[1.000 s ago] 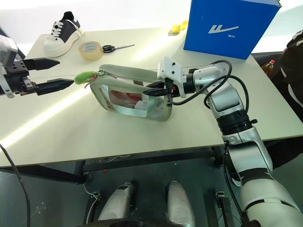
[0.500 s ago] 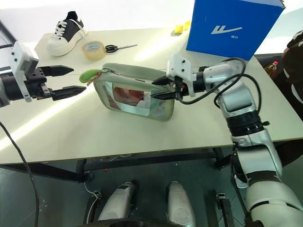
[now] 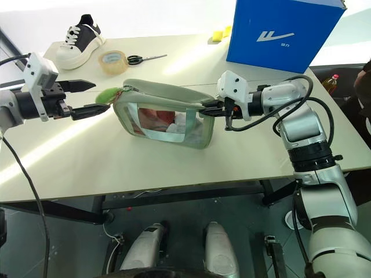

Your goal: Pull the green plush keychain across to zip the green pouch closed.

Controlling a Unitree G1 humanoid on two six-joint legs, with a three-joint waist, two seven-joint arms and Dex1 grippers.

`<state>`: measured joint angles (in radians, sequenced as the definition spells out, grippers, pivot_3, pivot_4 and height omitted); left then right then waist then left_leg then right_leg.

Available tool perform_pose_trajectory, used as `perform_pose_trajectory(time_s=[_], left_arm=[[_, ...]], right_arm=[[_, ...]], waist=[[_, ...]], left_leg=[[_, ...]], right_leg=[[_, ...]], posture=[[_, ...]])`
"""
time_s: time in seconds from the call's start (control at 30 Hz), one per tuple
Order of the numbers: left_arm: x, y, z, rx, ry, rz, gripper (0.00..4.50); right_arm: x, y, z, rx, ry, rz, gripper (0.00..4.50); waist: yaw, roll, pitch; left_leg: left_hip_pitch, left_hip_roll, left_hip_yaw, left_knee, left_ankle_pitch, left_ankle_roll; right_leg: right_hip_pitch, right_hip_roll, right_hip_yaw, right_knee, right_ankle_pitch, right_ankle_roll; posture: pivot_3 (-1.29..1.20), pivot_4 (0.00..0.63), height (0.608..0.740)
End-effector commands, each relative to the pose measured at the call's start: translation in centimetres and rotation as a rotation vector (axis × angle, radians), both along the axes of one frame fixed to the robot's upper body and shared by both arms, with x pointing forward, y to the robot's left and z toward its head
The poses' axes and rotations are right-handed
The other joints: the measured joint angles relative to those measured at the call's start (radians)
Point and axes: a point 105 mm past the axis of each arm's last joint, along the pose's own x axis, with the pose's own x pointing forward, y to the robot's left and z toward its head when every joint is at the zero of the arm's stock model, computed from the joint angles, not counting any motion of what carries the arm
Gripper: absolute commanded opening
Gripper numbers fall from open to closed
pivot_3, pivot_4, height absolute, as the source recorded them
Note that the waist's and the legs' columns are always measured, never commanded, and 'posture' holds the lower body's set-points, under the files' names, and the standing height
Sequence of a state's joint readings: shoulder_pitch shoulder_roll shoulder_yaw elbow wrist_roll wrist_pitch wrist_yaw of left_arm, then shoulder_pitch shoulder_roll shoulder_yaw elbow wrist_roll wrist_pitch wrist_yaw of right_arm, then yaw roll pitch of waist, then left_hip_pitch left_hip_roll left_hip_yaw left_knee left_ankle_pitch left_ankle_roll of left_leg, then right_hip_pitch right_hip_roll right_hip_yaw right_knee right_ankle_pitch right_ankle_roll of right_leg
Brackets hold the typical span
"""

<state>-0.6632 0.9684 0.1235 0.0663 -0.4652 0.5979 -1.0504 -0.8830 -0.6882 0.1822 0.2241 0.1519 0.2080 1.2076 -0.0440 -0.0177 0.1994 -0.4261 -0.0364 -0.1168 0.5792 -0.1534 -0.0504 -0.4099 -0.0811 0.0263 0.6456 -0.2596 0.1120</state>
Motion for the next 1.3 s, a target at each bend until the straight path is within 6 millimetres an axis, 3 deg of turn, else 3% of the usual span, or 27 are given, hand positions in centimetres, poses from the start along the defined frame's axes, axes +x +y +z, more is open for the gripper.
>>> perform_pose_trajectory(time_s=[0.03,0.3,0.43,0.6,0.73,0.83,0.93,1.1,1.2,1.3], left_arm=[[0.1,-0.7,0.7,0.004,-0.041,-0.019,4.50],[0.3,-1.6,-0.6,0.002,-0.024,-0.034,4.50],[1.3,-1.6,0.0,-0.033,-0.063,-0.002,2.66],[1.5,-1.9,1.2,-0.054,-0.099,-0.017,0.02],[2.0,-2.6,3.7,-0.135,-0.152,-0.024,0.02],[1.7,-4.4,5.2,-0.221,-0.138,-0.099,0.02],[2.1,-6.5,4.3,-0.156,-0.158,-0.151,0.02],[3.5,-8.7,0.9,-0.025,-0.165,-0.176,0.02],[3.5,-8.9,0.0,0.043,-0.185,-0.208,0.02],[3.0,-8.0,1.0,0.016,-0.171,-0.215,1.04]], right_arm=[[0.9,-0.9,2.4,-0.006,-0.106,-0.047,0.05],[1.2,-0.8,2.3,-0.003,-0.128,-0.048,0.05],[0.9,-0.4,1.9,0.002,-0.113,-0.032,0.00],[0.9,-0.3,1.9,0.006,-0.110,-0.030,0.00],[0.8,-0.4,1.8,0.007,-0.107,-0.030,0.00],[0.7,-0.3,1.6,0.007,-0.101,-0.025,0.00],[0.8,-0.2,1.6,0.009,-0.103,-0.027,0.00],[0.7,0.2,1.6,0.016,-0.103,-0.025,0.00],[0.7,0.1,1.7,0.014,-0.108,-0.030,0.00],[0.7,0.0,1.8,0.014,-0.110,-0.035,0.00]], waist=[[0.001,0.000,0.000],[0.000,0.000,0.000],[0.001,0.000,0.000],[0.001,0.000,0.000],[0.002,0.000,0.000],[0.001,0.000,0.000],[-0.001,0.000,0.000],[-0.001,0.000,0.000],[-0.002,0.000,0.000],[-0.001,0.000,0.000]], left_leg=[[0.000,0.000,0.000,0.000,0.000,0.000],[0.000,0.000,0.000,0.000,0.000,0.000],[0.000,0.000,0.000,0.000,0.000,0.000],[0.000,0.000,0.000,0.001,0.000,0.000],[0.000,0.000,0.000,0.001,0.000,0.000],[0.000,0.000,0.000,0.001,0.000,0.000],[0.000,-0.001,0.000,0.001,0.000,0.000],[0.000,-0.001,0.000,0.002,0.001,-0.001],[0.000,0.000,0.000,0.002,0.001,-0.001],[0.000,0.000,0.000,0.001,0.001,-0.001]], right_leg=[[0.000,0.000,0.000,0.000,0.000,0.000],[0.000,0.000,0.000,0.000,0.000,0.000],[0.000,0.000,0.000,0.001,0.000,0.000],[0.000,0.000,0.000,0.001,0.000,0.000],[0.000,0.000,0.000,0.001,0.000,0.000],[0.001,0.000,0.000,0.001,0.000,0.000],[0.001,0.000,0.000,0.001,0.000,0.001],[0.001,0.000,0.000,0.002,0.000,0.000],[0.000,0.000,0.000,0.002,0.000,0.000],[0.001,0.000,0.000,0.002,0.000,0.000]], posture=[[0.00,0.150,0.740],[0.00,0.150,0.740],[0.00,0.150,0.740],[0.00,0.150,0.740],[0.00,0.150,0.740],[0.00,0.150,0.740],[0.00,0.150,0.740],[0.00,0.150,0.740],[0.00,0.150,0.740],[0.00,0.150,0.740]])
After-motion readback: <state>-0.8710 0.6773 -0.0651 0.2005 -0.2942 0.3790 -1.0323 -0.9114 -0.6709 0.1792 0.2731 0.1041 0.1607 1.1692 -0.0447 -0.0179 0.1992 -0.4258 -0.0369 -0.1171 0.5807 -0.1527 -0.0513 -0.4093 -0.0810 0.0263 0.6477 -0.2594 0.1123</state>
